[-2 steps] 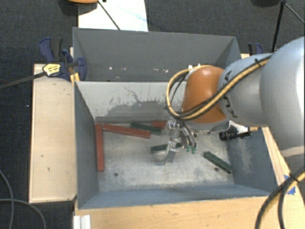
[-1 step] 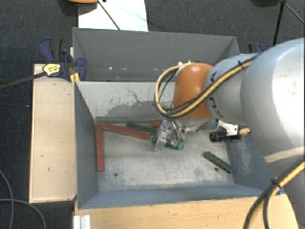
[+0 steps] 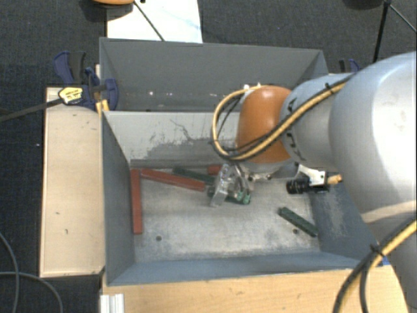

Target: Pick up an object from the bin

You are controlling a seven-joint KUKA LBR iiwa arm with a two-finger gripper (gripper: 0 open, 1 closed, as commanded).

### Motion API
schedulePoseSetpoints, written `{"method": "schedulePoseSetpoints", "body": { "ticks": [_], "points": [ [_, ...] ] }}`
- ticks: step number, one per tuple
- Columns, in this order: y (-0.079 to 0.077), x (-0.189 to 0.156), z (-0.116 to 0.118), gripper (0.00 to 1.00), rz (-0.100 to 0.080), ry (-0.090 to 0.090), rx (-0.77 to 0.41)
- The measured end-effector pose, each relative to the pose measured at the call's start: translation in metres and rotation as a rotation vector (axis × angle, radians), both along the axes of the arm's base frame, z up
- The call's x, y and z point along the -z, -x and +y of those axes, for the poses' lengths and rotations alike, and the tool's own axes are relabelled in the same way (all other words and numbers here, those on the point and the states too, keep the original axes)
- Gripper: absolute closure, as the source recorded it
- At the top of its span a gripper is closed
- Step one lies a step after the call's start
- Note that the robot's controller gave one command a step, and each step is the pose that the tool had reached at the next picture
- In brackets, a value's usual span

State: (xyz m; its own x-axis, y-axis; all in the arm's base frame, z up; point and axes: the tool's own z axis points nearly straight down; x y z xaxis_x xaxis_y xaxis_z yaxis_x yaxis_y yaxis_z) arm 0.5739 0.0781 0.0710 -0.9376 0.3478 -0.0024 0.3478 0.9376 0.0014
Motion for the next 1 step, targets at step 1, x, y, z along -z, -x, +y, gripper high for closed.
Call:
{"method": "schedulePoseSetpoints", "body": {
  "ticks": [1],
  "points": [
    [0.0111, -0.0378, 0.0011, 1.00, 0.011, 0.002, 0.017]
  ]
}}
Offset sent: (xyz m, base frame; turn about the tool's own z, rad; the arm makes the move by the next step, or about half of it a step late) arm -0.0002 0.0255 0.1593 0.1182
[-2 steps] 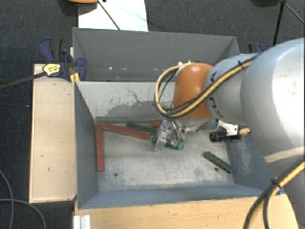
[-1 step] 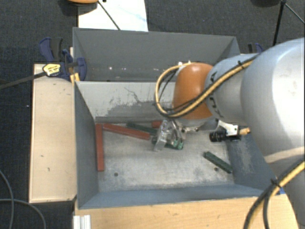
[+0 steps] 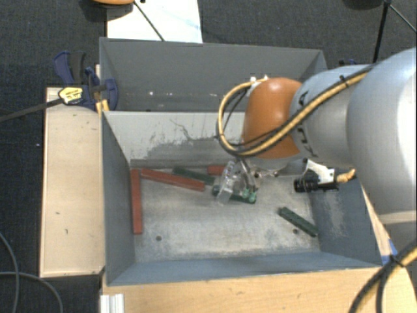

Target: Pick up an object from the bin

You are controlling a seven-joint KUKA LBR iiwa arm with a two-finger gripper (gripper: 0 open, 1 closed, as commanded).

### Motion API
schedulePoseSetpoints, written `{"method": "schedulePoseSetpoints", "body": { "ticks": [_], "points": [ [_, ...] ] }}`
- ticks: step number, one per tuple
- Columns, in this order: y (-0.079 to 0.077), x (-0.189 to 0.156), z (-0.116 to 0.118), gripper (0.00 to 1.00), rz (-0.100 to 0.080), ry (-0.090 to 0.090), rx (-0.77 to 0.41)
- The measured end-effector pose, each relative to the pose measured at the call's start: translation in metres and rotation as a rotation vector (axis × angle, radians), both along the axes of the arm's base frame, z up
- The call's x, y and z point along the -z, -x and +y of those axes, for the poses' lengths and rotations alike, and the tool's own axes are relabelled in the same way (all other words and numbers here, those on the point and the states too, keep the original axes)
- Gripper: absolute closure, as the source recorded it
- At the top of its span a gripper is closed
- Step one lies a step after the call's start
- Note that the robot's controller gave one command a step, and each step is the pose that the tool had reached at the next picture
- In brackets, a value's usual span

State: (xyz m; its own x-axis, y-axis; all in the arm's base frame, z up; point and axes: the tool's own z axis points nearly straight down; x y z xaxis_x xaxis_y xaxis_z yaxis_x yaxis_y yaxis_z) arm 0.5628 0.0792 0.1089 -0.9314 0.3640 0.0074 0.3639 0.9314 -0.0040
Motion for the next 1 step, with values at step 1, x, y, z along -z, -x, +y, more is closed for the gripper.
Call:
{"method": "schedulePoseSetpoints", "body": {
  "ticks": [1],
  "points": [
    [-0.0115, -0.1221, 0.0241, 1.00, -0.010, 0.000, 0.098]
  ]
}}
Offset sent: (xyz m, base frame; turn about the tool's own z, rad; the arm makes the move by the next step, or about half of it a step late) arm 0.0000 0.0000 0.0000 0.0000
